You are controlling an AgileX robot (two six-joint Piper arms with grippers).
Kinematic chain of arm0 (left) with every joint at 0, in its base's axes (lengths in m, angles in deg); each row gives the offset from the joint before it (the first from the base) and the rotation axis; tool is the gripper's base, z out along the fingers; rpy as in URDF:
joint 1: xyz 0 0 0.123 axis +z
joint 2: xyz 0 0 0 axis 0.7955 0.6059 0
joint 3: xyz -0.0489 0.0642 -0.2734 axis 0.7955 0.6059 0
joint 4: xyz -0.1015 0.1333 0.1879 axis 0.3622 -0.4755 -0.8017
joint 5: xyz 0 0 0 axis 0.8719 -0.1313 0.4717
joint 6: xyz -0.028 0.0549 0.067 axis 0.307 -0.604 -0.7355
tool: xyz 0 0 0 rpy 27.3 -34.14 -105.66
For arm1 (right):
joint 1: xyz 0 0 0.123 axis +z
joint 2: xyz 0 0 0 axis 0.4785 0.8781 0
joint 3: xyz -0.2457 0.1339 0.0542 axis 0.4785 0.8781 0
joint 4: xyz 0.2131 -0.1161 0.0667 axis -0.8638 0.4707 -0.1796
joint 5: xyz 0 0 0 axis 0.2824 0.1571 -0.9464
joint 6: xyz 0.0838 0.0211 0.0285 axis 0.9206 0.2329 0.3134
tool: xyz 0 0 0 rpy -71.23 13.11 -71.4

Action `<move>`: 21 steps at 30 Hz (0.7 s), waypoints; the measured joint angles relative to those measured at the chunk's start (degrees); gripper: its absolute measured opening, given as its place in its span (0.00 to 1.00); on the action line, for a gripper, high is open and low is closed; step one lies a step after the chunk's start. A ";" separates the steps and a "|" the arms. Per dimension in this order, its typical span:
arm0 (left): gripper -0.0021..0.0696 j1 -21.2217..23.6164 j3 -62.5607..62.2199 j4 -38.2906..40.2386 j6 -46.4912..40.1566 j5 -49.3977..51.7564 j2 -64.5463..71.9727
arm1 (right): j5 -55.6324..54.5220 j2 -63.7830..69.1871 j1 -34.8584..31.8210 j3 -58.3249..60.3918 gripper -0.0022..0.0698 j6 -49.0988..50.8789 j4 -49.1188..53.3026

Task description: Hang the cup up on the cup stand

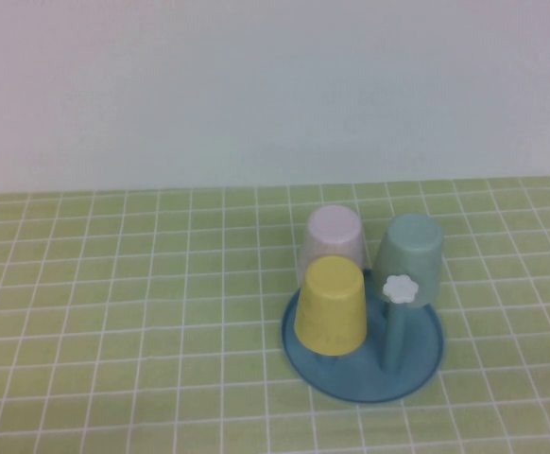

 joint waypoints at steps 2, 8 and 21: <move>0.03 0.00 0.00 -0.22 -1.46 0.00 0.00 | 0.86 0.00 0.00 0.81 0.03 -15.91 -14.45; 0.03 0.00 0.00 -0.20 -1.69 0.00 0.00 | 18.34 0.00 0.00 1.72 0.03 -67.50 -64.45; 0.03 0.00 0.00 -0.20 -1.71 0.00 0.00 | 15.14 0.00 0.00 8.56 0.03 -82.20 -75.27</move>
